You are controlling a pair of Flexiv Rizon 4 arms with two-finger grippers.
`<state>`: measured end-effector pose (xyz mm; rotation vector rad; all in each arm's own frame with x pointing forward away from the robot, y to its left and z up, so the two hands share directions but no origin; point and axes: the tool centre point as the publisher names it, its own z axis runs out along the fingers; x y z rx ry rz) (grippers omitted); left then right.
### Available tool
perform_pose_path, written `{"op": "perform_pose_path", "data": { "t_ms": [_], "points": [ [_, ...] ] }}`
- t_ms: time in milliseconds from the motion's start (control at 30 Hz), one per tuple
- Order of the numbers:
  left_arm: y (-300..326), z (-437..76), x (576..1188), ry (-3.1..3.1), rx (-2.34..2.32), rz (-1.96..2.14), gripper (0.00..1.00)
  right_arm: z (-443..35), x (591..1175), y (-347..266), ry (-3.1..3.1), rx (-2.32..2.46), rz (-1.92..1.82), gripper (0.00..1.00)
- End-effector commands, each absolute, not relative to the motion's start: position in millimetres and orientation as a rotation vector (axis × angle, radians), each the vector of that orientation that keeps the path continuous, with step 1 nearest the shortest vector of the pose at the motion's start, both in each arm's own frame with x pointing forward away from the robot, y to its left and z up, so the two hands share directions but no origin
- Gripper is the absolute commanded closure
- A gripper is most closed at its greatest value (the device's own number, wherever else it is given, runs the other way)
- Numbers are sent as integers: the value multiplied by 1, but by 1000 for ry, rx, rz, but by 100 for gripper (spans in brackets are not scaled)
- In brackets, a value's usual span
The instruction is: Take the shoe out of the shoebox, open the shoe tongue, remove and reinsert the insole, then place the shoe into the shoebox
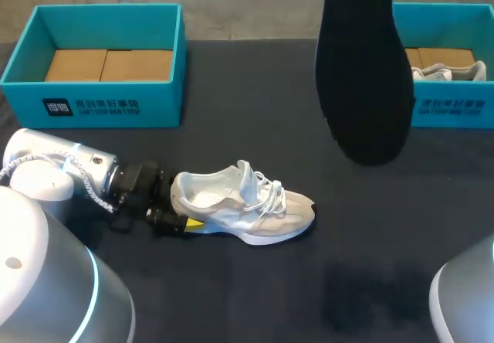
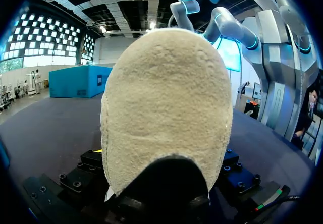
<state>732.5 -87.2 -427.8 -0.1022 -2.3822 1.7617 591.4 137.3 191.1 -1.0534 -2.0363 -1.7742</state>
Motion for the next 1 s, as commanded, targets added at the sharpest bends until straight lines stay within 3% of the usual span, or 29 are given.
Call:
{"op": "perform_pose_path", "data": {
  "t_ms": [33,1000],
  "points": [
    [-88,-427,732,-2385,-101,1760,100,209,567,141,-2046,-1071,-1759,100],
    [-88,-427,732,-2385,-101,1760,100,229,549,152,-2001,-1010,-1821,100]
  ]
}}
